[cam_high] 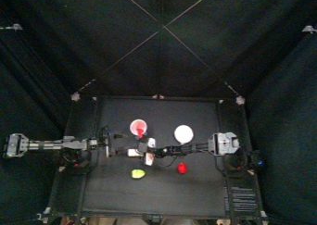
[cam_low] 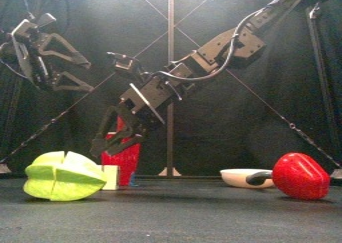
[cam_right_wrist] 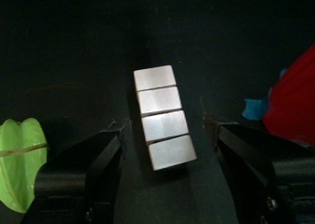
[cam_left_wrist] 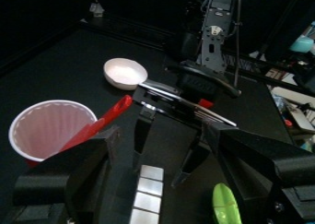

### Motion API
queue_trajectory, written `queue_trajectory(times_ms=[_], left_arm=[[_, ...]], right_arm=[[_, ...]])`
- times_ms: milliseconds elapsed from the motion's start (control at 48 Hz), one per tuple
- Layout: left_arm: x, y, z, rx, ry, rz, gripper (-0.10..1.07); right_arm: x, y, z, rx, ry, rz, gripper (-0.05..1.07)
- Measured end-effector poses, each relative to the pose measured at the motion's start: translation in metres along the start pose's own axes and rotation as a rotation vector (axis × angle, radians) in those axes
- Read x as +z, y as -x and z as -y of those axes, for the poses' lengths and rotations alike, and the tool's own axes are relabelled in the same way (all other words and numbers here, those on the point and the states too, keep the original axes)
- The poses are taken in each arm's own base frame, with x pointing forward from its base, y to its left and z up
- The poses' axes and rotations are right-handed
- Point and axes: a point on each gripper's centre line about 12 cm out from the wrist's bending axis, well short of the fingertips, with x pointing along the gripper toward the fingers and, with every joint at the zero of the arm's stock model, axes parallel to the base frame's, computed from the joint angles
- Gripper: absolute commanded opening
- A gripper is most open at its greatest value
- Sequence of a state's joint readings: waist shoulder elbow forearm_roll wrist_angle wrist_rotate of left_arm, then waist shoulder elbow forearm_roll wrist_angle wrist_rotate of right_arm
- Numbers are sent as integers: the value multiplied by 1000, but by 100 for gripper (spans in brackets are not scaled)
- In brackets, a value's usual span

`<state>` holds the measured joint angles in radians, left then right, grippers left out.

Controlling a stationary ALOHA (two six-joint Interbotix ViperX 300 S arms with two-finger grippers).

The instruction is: Grab sushi roll

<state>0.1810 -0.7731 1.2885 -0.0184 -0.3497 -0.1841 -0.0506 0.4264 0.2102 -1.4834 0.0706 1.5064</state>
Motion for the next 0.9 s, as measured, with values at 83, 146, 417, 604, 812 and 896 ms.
queue_trajectory(times_ms=[83, 146, 417, 604, 812, 896], left_arm=[[0, 0, -1, 3, 1, 1, 104], [0, 0, -1, 4, 1, 1, 104], [1, 0, -1, 6, 1, 3, 104], [0, 0, -1, 6, 1, 1, 104], [0, 0, -1, 6, 1, 1, 104], [0, 0, -1, 6, 1, 1, 104]], right_arm=[[-2, -4, 1, 8, -2, -5, 94], [-6, -7, 1, 13, -3, -14, 94], [-15, -14, 6, 16, -19, -35, 94], [-17, -19, 10, 11, -31, -40, 94], [-21, -25, 10, 22, -33, -47, 93], [-22, -27, 10, 21, -34, -50, 93]])
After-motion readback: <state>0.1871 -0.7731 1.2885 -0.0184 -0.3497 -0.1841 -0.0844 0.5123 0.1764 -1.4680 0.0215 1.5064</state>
